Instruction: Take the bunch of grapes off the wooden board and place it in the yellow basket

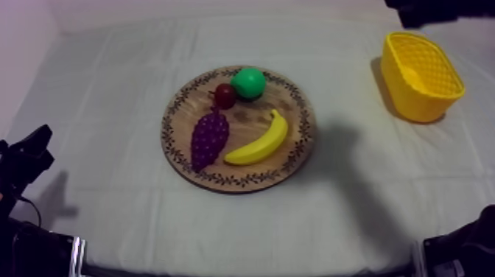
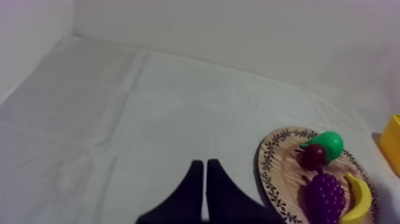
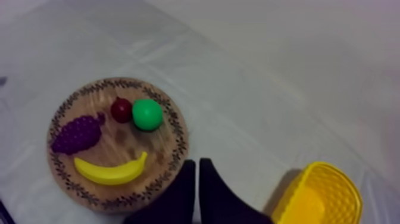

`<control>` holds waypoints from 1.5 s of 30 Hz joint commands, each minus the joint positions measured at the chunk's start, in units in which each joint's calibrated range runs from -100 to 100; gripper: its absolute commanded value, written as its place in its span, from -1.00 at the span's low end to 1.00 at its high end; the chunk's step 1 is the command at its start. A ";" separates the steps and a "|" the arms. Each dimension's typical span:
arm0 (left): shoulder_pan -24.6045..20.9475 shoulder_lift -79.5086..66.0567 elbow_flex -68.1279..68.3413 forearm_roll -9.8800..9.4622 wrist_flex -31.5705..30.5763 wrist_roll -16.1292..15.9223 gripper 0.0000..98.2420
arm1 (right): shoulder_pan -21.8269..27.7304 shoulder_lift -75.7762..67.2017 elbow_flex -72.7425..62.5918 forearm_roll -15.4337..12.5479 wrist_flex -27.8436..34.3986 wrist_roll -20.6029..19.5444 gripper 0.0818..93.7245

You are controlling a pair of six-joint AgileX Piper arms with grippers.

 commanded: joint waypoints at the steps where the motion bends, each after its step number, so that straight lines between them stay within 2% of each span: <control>1: 0.00 0.00 -0.02 -0.04 -0.05 0.02 -1.00 | -1.18 7.52 -14.75 -0.01 6.28 -1.81 -0.99; 17: 0.00 0.00 -0.02 -0.04 -0.05 0.02 -1.00 | -9.83 29.52 -46.06 0.66 29.65 -15.67 -1.00; 22: 0.00 0.00 -0.02 -0.04 -0.05 0.02 -1.00 | -11.63 34.88 -52.63 1.31 35.02 -20.35 -1.00; 33: 0.00 0.00 -0.02 -0.04 -0.05 0.02 -1.00 | -15.41 43.42 -55.58 3.16 37.40 -28.61 -0.99; 45: 0.00 0.00 -0.02 -0.04 -0.05 0.02 -1.00 | -16.53 52.72 -53.93 1.67 37.55 -32.27 -0.90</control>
